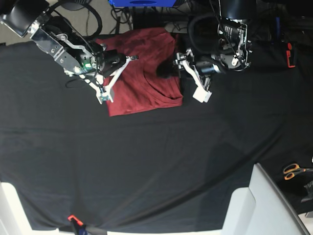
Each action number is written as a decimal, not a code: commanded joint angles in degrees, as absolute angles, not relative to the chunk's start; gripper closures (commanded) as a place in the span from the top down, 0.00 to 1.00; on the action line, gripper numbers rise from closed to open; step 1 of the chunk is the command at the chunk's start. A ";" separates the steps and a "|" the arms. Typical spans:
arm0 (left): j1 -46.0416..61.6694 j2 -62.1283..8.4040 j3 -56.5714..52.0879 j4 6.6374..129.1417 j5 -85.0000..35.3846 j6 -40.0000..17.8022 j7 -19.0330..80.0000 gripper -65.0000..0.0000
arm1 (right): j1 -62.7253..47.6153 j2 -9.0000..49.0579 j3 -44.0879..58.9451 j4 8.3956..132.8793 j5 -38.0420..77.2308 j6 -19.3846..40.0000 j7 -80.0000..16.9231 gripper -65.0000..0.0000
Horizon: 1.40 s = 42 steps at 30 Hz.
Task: Fold the T-shirt properly
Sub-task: 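Move the left gripper to the shirt's side and grasp its edge, then drag the shirt edge with the left gripper to square the bundle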
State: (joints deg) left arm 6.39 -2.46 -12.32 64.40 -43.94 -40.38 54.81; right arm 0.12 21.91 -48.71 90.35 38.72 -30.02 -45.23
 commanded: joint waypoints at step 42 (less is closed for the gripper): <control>-15.43 -15.78 21.05 64.22 -29.58 -40.00 64.75 0.00 | -2.42 20.18 -31.25 91.12 38.73 -30.73 -45.41 0.00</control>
